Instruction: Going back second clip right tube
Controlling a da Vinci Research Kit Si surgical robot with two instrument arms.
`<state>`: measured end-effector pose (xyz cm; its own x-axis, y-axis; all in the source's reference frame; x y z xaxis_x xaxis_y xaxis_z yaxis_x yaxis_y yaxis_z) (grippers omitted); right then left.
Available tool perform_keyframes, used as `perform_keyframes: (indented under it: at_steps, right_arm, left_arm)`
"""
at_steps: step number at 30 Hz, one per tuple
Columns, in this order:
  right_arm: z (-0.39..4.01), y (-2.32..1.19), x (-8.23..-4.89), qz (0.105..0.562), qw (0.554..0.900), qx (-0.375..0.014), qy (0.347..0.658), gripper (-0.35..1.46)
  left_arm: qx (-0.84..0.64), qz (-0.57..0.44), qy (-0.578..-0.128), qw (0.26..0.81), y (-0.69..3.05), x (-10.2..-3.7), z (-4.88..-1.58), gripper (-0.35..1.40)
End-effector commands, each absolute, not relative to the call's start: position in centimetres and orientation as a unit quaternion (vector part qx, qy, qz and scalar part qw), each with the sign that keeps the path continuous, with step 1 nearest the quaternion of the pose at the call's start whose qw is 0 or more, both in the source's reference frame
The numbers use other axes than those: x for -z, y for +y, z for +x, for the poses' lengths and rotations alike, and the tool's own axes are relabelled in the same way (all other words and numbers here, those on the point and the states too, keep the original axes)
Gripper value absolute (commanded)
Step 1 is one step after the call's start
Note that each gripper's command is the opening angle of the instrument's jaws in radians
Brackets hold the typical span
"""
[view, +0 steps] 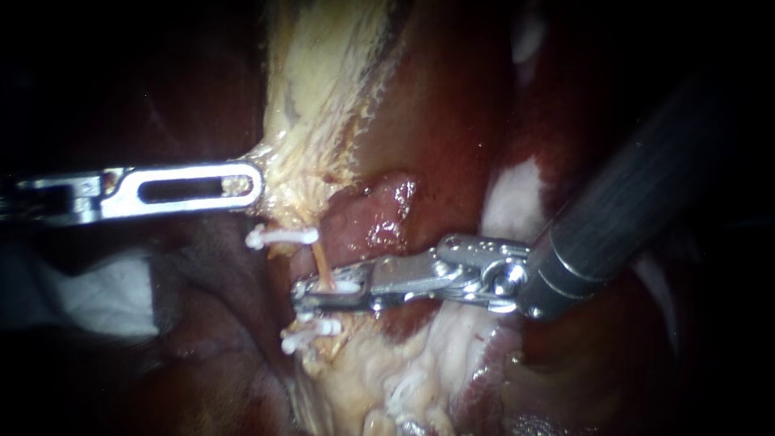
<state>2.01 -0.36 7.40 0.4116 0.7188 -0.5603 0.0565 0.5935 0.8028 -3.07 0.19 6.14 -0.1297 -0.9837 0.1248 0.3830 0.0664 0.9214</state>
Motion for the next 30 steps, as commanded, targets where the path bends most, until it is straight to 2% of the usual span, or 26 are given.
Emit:
perform_keyframes:
  at_steps: [1,8,10,12,16,24,30]
  right_arm:
    - [2.01,-0.36,-7.4,0.392,0.743,-0.223,0.495,-0.35]
    - [2.02,-0.36,-7.4,0.392,0.745,-0.222,0.492,-0.33]
    - [2.03,-0.36,-7.4,0.394,0.74,-0.225,0.496,0.01]
    - [2.04,-0.36,-7.4,0.389,0.741,-0.219,0.501,0.25]
    - [2.07,-0.34,-7.42,0.373,0.744,-0.21,0.514,0.48]
    - [2.06,-0.22,-7.55,0.309,0.766,-0.194,0.528,0.59]
    - [1.98,-0.15,-7.64,0.301,0.769,-0.191,0.531,0.6]
  left_arm:
    - [0.598,0.33,-0.455,0.571,0.19,-6.13,-3.07,-0.35]
    - [0.598,0.33,-0.455,0.571,0.19,-6.13,-3.07,-0.35]
    - [0.598,0.33,-0.455,0.571,0.19,-6.12,-3.07,-0.35]
    - [0.598,0.33,-0.455,0.571,0.19,-6.12,-3.07,-0.35]
    - [0.599,0.329,-0.455,0.571,0.17,-6.1,-3.08,-0.35]
    - [0.601,0.327,-0.455,0.57,0.13,-6.03,-3.11,-0.35]
    - [0.6,0.329,-0.455,0.57,0.09,-5.98,-3.13,-0.35]
